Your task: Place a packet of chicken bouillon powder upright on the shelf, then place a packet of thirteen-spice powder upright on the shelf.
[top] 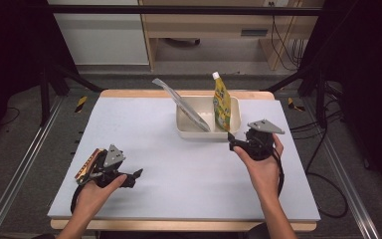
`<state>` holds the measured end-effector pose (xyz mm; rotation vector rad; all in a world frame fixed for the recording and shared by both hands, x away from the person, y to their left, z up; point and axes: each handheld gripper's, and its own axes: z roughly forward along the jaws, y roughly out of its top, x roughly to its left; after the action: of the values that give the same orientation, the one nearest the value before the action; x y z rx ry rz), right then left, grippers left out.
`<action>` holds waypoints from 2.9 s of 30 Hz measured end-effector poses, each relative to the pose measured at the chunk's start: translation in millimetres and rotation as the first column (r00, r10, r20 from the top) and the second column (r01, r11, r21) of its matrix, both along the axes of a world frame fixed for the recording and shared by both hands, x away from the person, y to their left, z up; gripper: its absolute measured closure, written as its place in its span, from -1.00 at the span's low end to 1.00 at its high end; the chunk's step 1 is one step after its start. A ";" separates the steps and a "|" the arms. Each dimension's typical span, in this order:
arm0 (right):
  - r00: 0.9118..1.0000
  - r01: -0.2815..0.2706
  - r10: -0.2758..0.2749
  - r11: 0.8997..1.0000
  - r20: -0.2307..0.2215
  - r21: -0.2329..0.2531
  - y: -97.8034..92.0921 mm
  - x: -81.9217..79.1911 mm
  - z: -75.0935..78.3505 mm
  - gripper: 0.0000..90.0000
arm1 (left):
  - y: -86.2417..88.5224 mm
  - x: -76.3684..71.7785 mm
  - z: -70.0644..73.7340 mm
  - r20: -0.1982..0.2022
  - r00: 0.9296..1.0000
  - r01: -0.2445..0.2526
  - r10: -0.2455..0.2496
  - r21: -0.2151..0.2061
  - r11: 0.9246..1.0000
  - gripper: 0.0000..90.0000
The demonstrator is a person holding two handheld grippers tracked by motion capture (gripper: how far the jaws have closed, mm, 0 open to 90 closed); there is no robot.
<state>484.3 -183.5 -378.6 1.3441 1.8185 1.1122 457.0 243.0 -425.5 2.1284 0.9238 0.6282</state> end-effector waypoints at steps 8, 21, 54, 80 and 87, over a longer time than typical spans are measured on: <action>0.999 -0.044 0.042 0.995 -0.022 -0.089 -0.9 -18.4 -33.5 -0.56 | 26.3 10.5 15.5 -0.021 0.997 -0.076 0.077 0.065 0.995 -0.86; 0.993 -0.087 0.102 0.969 0.052 -0.230 7.0 -28.4 -46.6 -0.42 | 56.2 19.1 27.3 -0.192 0.961 -0.156 0.198 0.213 0.965 -0.85; 0.996 -0.088 0.085 0.964 -0.021 -0.253 6.8 -24.0 -59.9 -0.50 | 94.2 34.6 0.3 -0.458 0.833 -0.175 0.310 0.313 0.934 -0.60; 0.995 -0.104 0.098 0.963 -0.034 -0.247 8.7 -24.3 -60.8 -0.51 | 92.5 42.0 -8.3 -0.456 0.844 -0.122 0.283 0.350 0.929 -0.29; 0.995 -0.102 0.095 0.965 -0.041 -0.240 10.0 -23.6 -61.7 -0.51 | 76.7 39.3 3.9 -0.402 0.888 -0.088 0.224 0.330 0.940 -0.29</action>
<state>460.7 -173.5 -440.2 1.1434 1.9891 0.8893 496.3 319.7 -421.6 2.5503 1.3269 0.3920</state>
